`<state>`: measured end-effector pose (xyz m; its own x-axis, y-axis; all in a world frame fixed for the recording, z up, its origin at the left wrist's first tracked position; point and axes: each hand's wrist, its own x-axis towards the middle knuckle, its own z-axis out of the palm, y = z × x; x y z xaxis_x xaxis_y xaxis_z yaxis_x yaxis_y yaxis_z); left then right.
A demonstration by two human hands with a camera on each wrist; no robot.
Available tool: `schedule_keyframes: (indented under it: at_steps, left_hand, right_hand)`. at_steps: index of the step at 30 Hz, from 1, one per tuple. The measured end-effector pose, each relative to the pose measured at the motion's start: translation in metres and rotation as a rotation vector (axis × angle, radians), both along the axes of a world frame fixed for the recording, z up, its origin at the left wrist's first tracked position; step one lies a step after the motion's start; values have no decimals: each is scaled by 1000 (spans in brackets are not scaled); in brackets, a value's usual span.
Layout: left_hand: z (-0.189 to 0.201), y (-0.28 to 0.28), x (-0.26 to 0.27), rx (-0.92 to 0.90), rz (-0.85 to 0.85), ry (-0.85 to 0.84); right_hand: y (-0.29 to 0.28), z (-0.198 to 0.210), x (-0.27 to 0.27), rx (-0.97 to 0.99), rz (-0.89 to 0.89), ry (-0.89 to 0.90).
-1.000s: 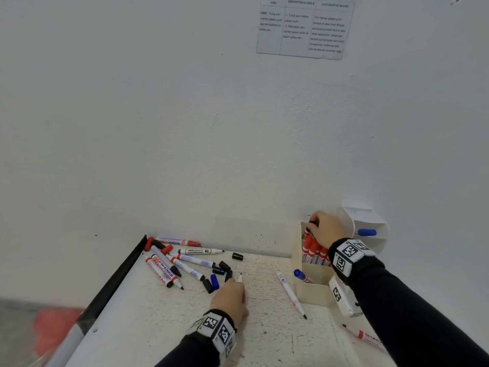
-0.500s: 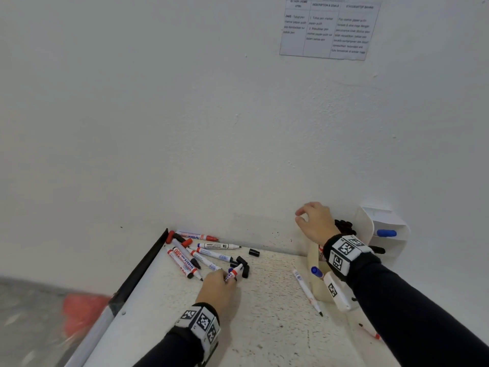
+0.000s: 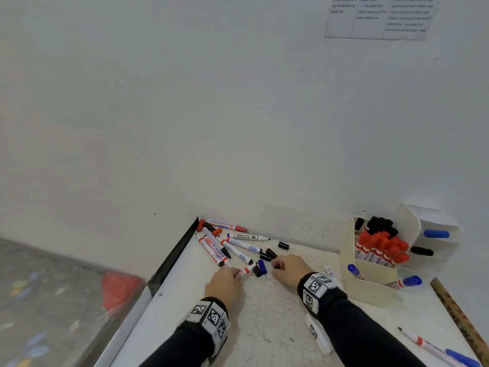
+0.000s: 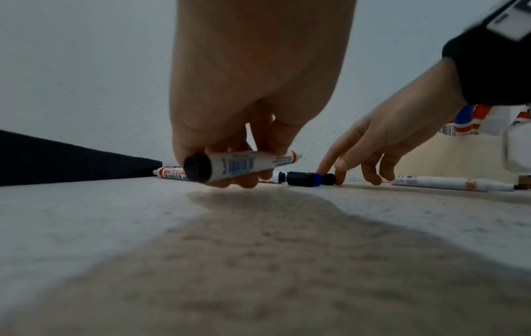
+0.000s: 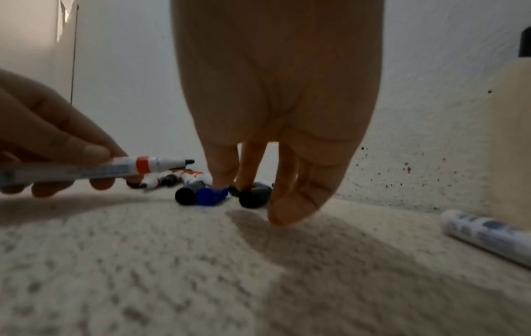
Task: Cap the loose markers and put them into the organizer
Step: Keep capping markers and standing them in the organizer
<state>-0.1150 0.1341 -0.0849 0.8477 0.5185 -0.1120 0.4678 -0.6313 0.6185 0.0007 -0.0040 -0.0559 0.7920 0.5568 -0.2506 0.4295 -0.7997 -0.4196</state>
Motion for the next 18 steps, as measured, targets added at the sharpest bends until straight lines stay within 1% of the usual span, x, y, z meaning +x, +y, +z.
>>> schedule_keyframes:
  at_steps: [2,5,8,11,14,18]
  left_hand:
    - [-2,-1,1,-10,-3,-12]
    - [-4,-7,3,-22,8,-35]
    - [-6,-10,3,-21,12,-44]
    - [-6,-10,3,-3,-13,-61]
    - [-6,-11,2,28,-64,-71]
    - [-1,-12,2,-62,-165,-126]
  right_hand:
    - [-3,-4,0,26,-12,-44]
    - [-6,-9,1,29,-11,-59]
    - [-8,-7,-6,151,1,-76]
    - [-9,-8,-14,251,71,-45]
    - [-10,-11,-18,291,99,-42]
    - [-14,-13,-16,414,47,-18]
